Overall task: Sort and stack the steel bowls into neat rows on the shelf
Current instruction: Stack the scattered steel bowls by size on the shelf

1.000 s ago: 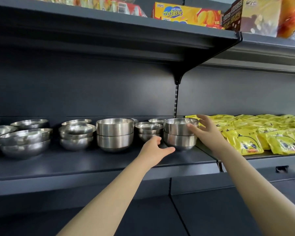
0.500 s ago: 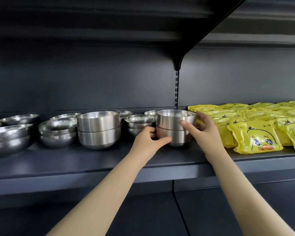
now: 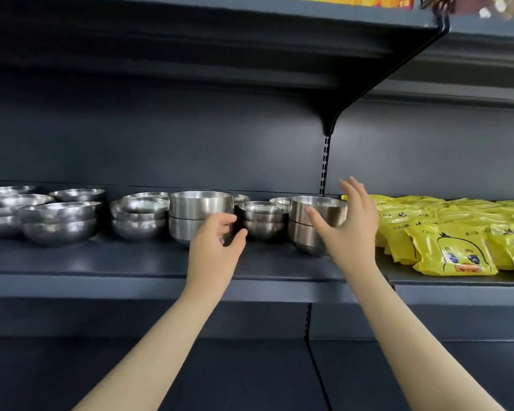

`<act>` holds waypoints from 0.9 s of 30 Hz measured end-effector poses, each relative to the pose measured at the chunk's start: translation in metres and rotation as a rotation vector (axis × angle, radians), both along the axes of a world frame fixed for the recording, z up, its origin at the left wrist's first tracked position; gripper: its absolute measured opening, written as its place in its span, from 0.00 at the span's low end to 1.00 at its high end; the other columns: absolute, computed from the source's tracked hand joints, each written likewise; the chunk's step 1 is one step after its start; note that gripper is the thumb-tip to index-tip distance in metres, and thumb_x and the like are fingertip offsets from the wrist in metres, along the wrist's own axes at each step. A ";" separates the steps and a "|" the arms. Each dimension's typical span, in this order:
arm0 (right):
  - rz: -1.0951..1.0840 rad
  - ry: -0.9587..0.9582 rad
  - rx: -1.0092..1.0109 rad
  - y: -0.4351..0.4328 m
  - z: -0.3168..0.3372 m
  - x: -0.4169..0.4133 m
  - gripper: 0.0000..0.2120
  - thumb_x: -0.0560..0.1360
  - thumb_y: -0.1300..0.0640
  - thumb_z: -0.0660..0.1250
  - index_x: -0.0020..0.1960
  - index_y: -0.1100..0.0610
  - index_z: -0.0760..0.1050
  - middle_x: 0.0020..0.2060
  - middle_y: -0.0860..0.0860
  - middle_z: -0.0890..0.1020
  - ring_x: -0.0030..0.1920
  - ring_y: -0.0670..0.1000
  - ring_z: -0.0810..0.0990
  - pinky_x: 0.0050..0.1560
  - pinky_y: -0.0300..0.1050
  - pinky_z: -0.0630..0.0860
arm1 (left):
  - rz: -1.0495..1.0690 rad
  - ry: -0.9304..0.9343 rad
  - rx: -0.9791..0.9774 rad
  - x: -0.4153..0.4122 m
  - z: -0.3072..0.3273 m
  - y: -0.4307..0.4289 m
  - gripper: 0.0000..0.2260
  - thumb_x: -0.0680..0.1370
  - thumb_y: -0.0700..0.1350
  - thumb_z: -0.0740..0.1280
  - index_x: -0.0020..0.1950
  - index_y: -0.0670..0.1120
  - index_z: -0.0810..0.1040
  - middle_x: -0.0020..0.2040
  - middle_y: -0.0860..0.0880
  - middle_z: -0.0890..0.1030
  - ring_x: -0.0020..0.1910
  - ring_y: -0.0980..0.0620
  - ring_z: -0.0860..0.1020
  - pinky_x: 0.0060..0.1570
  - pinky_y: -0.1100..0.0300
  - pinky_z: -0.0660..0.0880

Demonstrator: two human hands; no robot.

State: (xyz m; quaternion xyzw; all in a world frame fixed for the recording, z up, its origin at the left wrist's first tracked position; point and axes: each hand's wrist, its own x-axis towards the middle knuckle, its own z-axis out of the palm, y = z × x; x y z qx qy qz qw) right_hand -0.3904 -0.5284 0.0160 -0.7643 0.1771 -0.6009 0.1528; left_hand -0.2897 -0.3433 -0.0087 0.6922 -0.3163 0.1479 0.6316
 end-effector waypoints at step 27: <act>0.747 0.277 0.722 0.103 -0.001 0.127 0.13 0.75 0.51 0.71 0.58 0.44 0.77 0.50 0.43 0.84 0.47 0.44 0.82 0.47 0.42 0.77 | -0.228 0.250 0.417 0.122 0.011 0.082 0.22 0.73 0.51 0.73 0.59 0.42 0.69 0.54 0.47 0.77 0.47 0.51 0.76 0.38 0.59 0.72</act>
